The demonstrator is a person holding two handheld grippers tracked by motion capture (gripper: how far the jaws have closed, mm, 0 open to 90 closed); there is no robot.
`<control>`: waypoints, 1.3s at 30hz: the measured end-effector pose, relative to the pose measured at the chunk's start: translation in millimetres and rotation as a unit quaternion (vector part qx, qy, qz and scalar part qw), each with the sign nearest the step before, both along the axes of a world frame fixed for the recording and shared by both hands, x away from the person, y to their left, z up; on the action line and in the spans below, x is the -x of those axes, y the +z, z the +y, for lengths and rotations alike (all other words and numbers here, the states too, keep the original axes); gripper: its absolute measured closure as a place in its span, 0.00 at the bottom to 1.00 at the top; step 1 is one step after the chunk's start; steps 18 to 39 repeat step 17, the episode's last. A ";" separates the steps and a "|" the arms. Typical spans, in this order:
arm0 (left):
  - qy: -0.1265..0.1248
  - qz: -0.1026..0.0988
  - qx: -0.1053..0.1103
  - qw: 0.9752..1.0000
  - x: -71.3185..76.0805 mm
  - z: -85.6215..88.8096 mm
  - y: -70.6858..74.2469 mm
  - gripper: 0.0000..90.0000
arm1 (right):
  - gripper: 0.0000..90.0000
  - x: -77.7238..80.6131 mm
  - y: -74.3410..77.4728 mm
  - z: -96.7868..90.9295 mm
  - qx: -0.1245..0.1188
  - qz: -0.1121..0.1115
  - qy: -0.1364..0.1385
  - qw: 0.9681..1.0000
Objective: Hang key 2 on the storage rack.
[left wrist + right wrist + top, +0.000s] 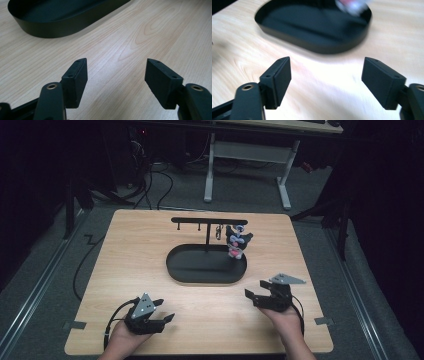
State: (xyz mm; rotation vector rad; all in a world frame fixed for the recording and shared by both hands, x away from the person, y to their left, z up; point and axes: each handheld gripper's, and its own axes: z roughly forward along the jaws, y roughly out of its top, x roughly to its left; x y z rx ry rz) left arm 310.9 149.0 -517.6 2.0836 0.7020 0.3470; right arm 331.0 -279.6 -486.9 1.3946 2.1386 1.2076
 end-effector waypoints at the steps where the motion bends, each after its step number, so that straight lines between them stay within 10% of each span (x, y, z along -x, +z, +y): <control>1: 0.000 0.000 0.000 1.000 0.3 -0.3 0.6 0.39 | 0.25 6.0 -4.4 -3.8 0.001 0.001 -0.005 1.000; 6: 0.015 0.005 0.007 1.000 -1.9 -2.2 0.8 0.35 | 0.15 55.9 -25.8 -28.7 0.039 -0.074 -0.046 0.995; 39: 0.034 0.004 0.009 0.999 -2.2 -4.9 2.5 0.33 | 0.05 58.1 -30.2 -37.8 0.056 -0.068 -0.057 0.994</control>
